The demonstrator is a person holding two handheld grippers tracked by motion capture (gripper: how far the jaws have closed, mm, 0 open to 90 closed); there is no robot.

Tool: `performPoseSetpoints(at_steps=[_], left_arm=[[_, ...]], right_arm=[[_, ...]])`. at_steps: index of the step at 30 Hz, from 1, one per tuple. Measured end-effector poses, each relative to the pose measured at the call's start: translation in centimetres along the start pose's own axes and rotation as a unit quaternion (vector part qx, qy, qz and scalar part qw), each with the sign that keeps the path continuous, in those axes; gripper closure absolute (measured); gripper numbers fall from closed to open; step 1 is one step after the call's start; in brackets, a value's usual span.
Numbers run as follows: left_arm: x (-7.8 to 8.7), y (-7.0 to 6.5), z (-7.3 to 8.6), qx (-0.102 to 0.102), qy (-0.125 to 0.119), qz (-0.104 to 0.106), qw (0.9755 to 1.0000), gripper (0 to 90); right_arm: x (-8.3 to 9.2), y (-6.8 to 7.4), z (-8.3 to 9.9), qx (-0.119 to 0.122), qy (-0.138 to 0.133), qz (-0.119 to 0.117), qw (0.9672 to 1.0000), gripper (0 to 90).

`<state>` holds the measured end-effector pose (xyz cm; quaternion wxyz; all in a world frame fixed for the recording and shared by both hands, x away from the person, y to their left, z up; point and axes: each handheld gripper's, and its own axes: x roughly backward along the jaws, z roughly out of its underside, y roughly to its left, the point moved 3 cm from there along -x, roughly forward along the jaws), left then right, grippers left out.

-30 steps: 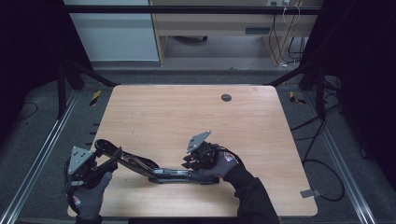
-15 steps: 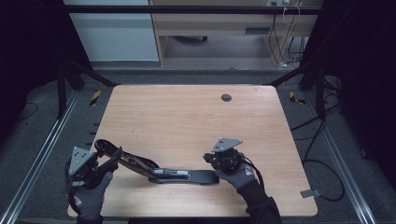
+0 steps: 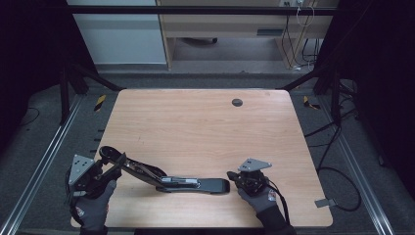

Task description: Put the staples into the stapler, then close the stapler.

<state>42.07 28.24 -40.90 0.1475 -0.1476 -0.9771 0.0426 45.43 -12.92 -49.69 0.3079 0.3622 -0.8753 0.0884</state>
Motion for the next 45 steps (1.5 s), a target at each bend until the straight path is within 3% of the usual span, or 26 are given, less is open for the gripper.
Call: performPoseSetpoints(at_steps=[7, 17, 31, 37, 45], left_arm=[[0.1, -0.2, 0.0, 0.003, -0.002, 0.003, 1.0000, 57.0], [0.1, -0.3, -0.2, 0.012, -0.003, 0.010, 0.9999, 58.9], [0.0, -0.4, -0.3, 0.019, -0.002, 0.008, 0.9998, 59.8], [0.1, -0.5, -0.3, 0.019, -0.003, 0.007, 0.9998, 60.0], [0.1, -0.5, -0.3, 0.021, -0.003, 0.008, 0.9997, 60.2]], right_arm=[[-0.3, 0.1, 1.5, -0.017, -0.003, 0.005, 0.9998, 90.0], [-0.3, 0.4, 1.8, -0.030, -0.009, 0.013, 0.9994, 90.0], [-1.0, 1.3, 2.1, -0.031, -0.009, 0.019, 0.9993, 90.0], [-1.0, 1.7, 2.1, -0.039, -0.014, 0.009, 0.9991, 90.0], [-1.3, 2.7, 1.9, -0.031, -0.016, -0.005, 0.9994, 90.0]])
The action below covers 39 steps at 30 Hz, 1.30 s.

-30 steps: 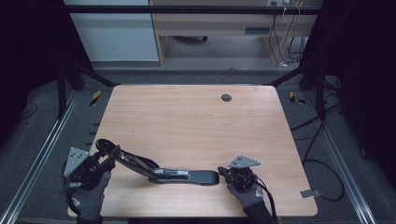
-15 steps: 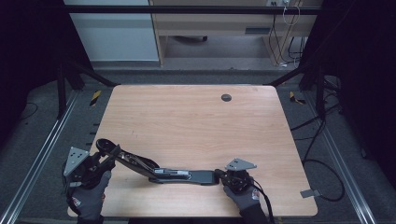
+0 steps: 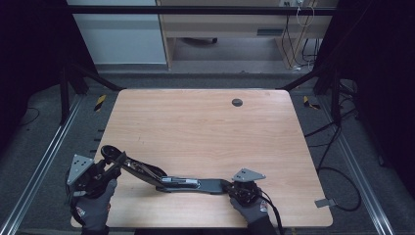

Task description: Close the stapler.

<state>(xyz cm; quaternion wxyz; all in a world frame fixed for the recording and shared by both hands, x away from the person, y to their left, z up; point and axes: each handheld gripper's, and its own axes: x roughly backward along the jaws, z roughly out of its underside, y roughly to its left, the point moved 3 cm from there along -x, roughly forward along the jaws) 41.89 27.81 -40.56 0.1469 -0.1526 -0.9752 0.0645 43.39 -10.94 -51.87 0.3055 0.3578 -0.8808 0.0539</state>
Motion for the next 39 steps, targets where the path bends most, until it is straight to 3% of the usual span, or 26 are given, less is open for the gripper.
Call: performPoseSetpoints(at_steps=[21, 31, 39], left_arm=[[0.1, -0.4, -0.1, 0.002, -0.006, 0.003, 1.0000, 61.2], [0.0, -2.0, -0.7, -0.008, -0.014, 0.004, 0.9999, 62.9], [-0.2, -3.7, -1.2, -0.027, -0.015, 0.002, 0.9995, 63.9]], right_arm=[[-0.2, 0.3, -0.1, -0.018, -0.001, 0.007, 0.9998, 90.0], [-0.2, 0.2, -0.1, -0.019, -0.003, 0.005, 0.9998, 90.0], [-0.2, 0.1, 0.0, -0.022, -0.005, 0.003, 0.9998, 90.0]])
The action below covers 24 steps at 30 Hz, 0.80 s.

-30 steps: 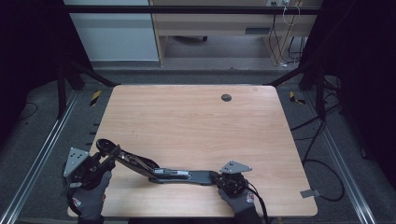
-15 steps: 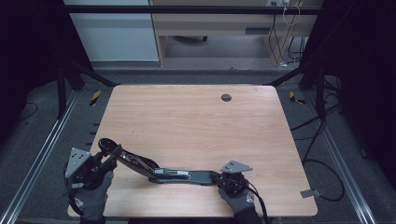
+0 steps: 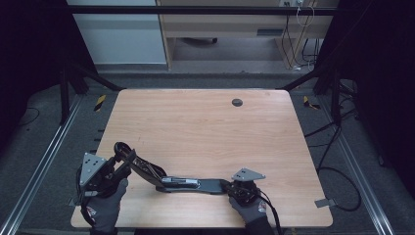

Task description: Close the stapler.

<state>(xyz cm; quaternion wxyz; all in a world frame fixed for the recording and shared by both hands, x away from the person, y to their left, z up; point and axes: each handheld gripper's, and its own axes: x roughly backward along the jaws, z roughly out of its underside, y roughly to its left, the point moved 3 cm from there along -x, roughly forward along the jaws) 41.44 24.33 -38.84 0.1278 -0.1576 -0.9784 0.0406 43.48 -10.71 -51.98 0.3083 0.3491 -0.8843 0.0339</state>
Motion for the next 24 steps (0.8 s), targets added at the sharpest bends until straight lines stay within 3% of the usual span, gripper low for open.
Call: performPoseSetpoints(at_steps=[15, 24], left_arm=[[-0.7, -2.9, -0.7, -0.047, 0.000, -0.024, 0.9986, 64.7], [-0.9, -3.9, -0.7, -0.068, -0.004, -0.033, 0.9971, 64.9]], right_arm=[[0.0, 0.0, 0.0, 0.001, -0.002, 0.000, 1.0000, 90.0], [0.0, 0.0, 0.0, 0.001, -0.002, 0.000, 1.0000, 90.0]])
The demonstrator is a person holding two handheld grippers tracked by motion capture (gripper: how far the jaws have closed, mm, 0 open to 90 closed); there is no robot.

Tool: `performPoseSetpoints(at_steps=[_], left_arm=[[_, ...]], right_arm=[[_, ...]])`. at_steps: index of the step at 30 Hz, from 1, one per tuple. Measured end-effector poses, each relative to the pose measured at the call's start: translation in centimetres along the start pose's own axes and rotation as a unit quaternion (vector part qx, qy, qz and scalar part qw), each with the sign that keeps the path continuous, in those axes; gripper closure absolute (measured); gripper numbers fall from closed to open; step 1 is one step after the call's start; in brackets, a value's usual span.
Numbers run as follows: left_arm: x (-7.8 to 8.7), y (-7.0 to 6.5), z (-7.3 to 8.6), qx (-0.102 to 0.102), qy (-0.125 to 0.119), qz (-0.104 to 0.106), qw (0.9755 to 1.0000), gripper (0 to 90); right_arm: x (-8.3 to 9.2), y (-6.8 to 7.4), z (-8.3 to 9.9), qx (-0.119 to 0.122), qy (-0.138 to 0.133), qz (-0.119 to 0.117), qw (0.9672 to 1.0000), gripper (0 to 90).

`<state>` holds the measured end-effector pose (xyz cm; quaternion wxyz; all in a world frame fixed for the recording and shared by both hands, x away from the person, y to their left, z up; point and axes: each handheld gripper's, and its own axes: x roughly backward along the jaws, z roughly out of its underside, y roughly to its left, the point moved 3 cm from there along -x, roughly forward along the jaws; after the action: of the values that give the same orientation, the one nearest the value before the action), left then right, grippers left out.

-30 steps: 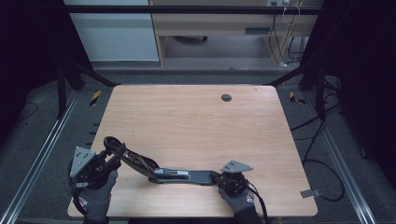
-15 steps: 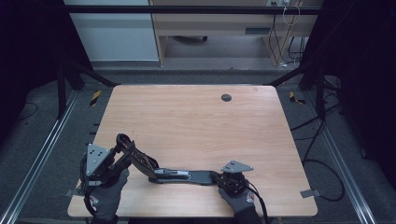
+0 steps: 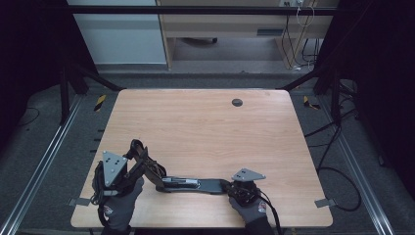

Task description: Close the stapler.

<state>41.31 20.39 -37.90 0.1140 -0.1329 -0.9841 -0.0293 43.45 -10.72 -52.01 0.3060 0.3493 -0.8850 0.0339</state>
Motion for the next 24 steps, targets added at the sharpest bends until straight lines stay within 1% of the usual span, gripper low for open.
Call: performPoseSetpoints(at_steps=[1, 2, 3, 4, 5, 6, 7, 8, 9, 10, 11, 16, 17, 20, 24], left_arm=[[-0.1, -0.4, -0.1, -0.008, -0.001, -0.003, 1.0000, 64.9], [-0.1, -0.4, -0.1, -0.008, -0.001, -0.003, 1.0000, 64.9], [-0.1, -0.9, -0.1, -0.017, -0.003, -0.006, 0.9998, 64.9], [-0.1, -0.9, -0.1, -0.017, -0.003, -0.006, 0.9998, 64.9], [-0.2, -1.4, -0.2, -0.026, -0.004, -0.009, 0.9996, 65.0], [-0.2, -1.4, -0.2, -0.026, -0.004, -0.009, 0.9996, 64.9], [-0.3, -1.8, -0.2, -0.036, -0.005, -0.011, 0.9993, 65.0], [-0.3, -1.8, -0.2, -0.036, -0.005, -0.011, 0.9993, 64.9], [-0.4, -2.3, -0.2, -0.046, -0.008, -0.015, 0.9988, 65.0], [-0.4, -2.3, -0.2, -0.046, -0.008, -0.015, 0.9988, 64.9], [-0.5, -2.6, -0.3, -0.053, -0.008, -0.017, 0.9984, 64.9], [-0.6, -3.2, -0.2, -0.062, -0.012, -0.021, 0.9978, 64.9], [-0.6, -3.4, -0.2, -0.069, -0.013, -0.023, 0.9973, 65.0], [-0.6, -3.6, -0.2, -0.073, -0.014, -0.025, 0.9969, 65.0], [-0.8, -4.1, -0.2, -0.083, -0.017, -0.031, 0.9959, 65.1]], right_arm=[[0.0, 0.0, 0.0, 0.000, 0.000, 0.000, 1.0000, 90.0], [0.0, 0.0, 0.0, 0.000, 0.000, 0.000, 1.0000, 90.0], [0.0, 0.0, 0.0, 0.000, 0.000, 0.000, 1.0000, 90.0], [0.0, 0.0, 0.0, 0.000, 0.000, 0.000, 1.0000, 90.0], [0.0, 0.0, 0.0, 0.001, 0.000, 0.001, 1.0000, 90.0], [0.0, 0.0, 0.0, 0.001, 0.000, 0.001, 1.0000, 90.0], [0.0, 0.0, 0.0, 0.001, 0.000, 0.000, 1.0000, 90.0], [0.0, 0.0, 0.0, 0.001, 0.000, 0.000, 1.0000, 90.0], [0.0, 0.0, 0.0, 0.001, 0.000, 0.000, 1.0000, 90.0], [0.0, 0.0, 0.0, 0.001, 0.000, 0.000, 1.0000, 90.0], [0.0, 0.0, 0.0, 0.001, 0.000, 0.000, 1.0000, 90.0], [0.0, 0.0, 0.0, 0.001, 0.000, 0.000, 1.0000, 90.0], [0.0, 0.0, 0.0, 0.001, 0.000, 0.000, 1.0000, 90.0], [0.0, 0.0, 0.0, -0.002, 0.001, -0.001, 1.0000, 90.0], [0.0, 0.0, 0.0, 0.002, -0.001, 0.000, 1.0000, 90.0]])
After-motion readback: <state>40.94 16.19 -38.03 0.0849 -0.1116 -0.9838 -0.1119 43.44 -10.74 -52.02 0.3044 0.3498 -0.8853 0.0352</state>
